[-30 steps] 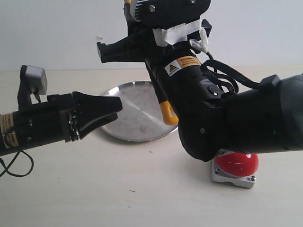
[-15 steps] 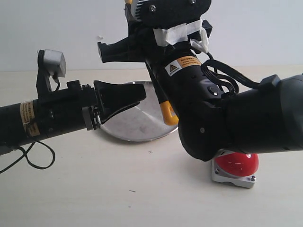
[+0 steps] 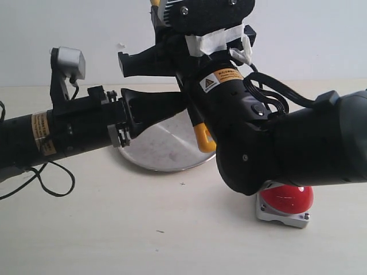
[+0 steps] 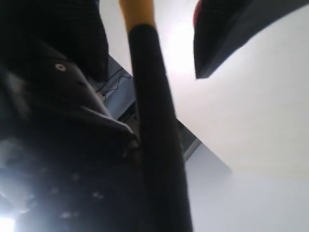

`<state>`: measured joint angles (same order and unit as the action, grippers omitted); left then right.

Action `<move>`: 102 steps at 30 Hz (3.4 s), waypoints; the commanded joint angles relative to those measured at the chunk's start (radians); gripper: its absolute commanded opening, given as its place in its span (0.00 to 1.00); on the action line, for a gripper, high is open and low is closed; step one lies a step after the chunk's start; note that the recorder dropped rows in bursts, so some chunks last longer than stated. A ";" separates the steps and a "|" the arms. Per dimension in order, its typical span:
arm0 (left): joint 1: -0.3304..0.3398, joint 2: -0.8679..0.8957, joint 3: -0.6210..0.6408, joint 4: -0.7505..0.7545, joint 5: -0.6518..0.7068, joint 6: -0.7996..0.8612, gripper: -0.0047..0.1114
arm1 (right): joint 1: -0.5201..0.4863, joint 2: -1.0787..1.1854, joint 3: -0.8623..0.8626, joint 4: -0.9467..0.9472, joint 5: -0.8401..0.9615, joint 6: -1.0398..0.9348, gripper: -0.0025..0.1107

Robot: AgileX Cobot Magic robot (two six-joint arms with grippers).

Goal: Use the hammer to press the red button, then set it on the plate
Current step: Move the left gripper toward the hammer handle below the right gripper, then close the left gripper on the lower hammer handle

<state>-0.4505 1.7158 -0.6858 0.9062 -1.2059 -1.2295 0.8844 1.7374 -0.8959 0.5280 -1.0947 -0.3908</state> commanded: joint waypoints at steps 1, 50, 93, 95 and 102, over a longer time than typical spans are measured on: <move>-0.061 -0.007 -0.025 -0.039 -0.015 0.021 0.50 | -0.003 -0.014 -0.018 -0.031 -0.062 0.000 0.02; -0.118 -0.005 -0.038 -0.237 0.177 0.154 0.04 | -0.003 -0.014 -0.018 -0.042 -0.051 0.080 0.02; -0.118 -0.005 -0.038 -0.307 0.179 0.239 0.04 | -0.003 -0.014 -0.018 -0.056 -0.057 -0.044 0.52; -0.118 -0.005 -0.038 -0.307 0.176 0.260 0.04 | -0.003 -0.014 -0.018 -0.056 -0.057 -0.044 0.52; -0.118 -0.007 -0.038 -0.334 0.153 0.288 0.04 | -0.003 -0.014 -0.018 -0.056 -0.064 -0.077 0.52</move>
<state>-0.5644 1.7244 -0.7138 0.6035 -0.9584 -0.9827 0.8844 1.7335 -0.9077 0.4814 -1.1432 -0.4353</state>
